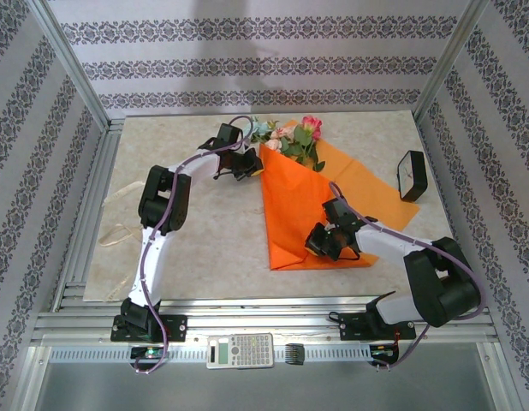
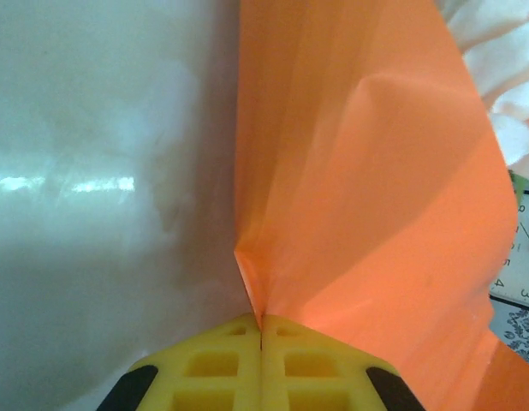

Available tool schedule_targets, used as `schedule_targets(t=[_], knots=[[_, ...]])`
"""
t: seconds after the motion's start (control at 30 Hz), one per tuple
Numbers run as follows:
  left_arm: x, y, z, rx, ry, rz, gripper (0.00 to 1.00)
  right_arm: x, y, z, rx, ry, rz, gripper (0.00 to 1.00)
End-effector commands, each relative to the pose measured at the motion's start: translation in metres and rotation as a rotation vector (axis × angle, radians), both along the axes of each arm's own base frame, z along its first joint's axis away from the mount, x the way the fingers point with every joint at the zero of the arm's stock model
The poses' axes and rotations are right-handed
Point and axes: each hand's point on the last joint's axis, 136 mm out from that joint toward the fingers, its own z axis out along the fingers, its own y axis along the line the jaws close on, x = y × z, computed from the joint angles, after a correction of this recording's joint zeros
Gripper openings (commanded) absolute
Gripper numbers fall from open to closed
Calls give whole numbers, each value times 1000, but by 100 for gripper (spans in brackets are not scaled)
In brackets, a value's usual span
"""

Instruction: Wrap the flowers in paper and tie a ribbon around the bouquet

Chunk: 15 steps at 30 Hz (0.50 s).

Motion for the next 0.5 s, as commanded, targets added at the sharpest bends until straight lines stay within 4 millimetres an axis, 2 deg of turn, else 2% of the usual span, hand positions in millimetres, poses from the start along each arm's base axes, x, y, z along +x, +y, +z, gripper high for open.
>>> schedule_targets(t=[0.0,0.2,0.33,0.37,0.4,0.47], knots=[[25,16,9,11,-50,57,0,2,-3,3,-35,16,33,0],[42,43,17,17,-59,102,0,25,18,8,5,22,74,0],[44,48,21,-4,-57,96,0,24,24,10,-2,35,74,0],[44,47,23,-15,-52,89,6,21,24,9,-9,41,69,0],[43,46,24,-20,-49,83,18,19,25,8,-10,47,67,0],[36,45,27,-23,-30,73,37,14,24,5,-20,43,63,0]])
